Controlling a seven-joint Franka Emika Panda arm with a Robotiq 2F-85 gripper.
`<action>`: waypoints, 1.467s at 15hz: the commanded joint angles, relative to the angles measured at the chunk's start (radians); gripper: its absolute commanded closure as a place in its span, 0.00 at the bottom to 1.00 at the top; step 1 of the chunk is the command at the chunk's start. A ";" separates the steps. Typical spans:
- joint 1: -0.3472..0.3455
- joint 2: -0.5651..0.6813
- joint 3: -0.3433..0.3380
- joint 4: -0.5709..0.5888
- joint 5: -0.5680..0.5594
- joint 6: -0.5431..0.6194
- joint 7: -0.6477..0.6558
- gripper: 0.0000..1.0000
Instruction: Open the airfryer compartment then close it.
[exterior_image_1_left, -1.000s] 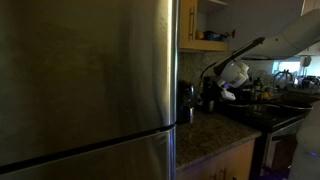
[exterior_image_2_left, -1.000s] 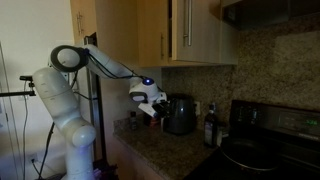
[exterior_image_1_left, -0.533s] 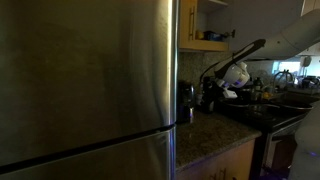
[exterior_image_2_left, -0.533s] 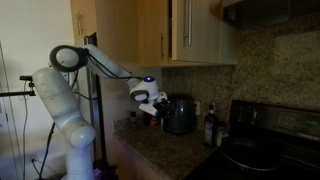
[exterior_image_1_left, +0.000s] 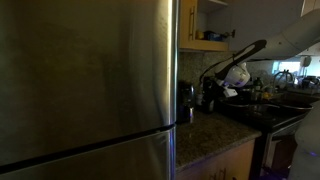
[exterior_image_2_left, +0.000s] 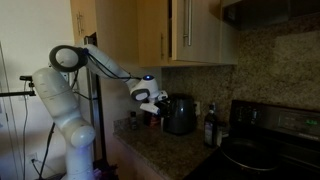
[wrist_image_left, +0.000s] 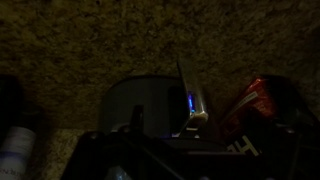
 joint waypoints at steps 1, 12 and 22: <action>0.011 -0.003 -0.021 0.006 -0.043 -0.008 -0.038 0.00; 0.059 -0.010 -0.038 -0.001 0.046 0.026 -0.087 0.00; -0.016 -0.015 -0.021 0.087 -0.091 -0.429 -0.080 0.00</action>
